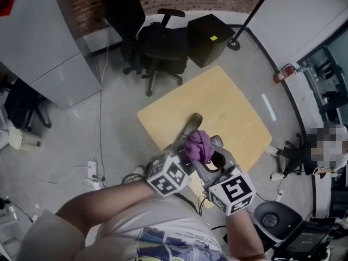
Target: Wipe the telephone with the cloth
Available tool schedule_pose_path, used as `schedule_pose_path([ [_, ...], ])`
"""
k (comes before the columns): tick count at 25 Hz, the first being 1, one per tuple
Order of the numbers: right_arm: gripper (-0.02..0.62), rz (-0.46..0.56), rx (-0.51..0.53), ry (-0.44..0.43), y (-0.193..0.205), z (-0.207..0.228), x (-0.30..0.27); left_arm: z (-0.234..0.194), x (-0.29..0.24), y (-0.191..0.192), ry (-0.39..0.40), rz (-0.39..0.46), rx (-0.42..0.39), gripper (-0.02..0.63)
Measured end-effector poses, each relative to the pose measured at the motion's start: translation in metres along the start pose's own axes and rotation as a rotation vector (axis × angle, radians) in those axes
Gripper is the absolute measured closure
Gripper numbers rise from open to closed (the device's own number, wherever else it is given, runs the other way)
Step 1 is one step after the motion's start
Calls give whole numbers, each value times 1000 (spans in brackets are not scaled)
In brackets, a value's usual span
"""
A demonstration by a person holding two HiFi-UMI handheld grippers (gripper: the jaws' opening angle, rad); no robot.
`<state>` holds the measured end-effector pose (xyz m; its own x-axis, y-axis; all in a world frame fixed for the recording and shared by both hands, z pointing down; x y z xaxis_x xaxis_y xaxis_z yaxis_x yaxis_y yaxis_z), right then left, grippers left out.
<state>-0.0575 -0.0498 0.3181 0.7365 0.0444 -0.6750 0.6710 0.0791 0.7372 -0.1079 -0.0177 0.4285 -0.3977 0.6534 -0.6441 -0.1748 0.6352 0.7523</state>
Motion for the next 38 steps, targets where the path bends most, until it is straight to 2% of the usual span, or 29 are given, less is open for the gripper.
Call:
schedule_pose_path([
  [5,472,-27,3,9,-2,-15,-19,-6,15,5,33,8,-34,351],
  [12,472,-34,-41,161,3,6,-4,-10,32,13,80,24,-53,351],
  [19,472,-47,-81,331,10,37,36,-4,41,-3,134,74,-87,351],
  [22,472,-38,-92,360,9,43,49,-1,37,-7,149,80,-85,351],
  [25,472,-6,-90,330,0,34,54,0,33,-13,154,82,-86,351],
  [30,472,50,-81,195,-14,-4,40,4,26,-16,155,75,-94,351],
  [33,472,49,-72,130,-15,-18,24,2,25,-20,147,76,-88,351],
  [35,472,39,-70,109,-11,-20,16,0,26,-23,136,78,-83,351],
  [38,472,26,-84,126,2,-10,18,0,26,-22,128,80,-72,351],
])
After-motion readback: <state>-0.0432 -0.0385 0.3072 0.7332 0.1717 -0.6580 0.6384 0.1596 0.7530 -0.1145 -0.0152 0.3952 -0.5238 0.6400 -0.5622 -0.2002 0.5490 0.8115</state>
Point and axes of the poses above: the fingertips, and each gripper's own axes: x backward along the fingers, z to its right, y out of its underside, the point moved 8 cm from there along x, backward along the fingers, and after that the axes turned 12 degrees about -z, right-handed, at the moved point
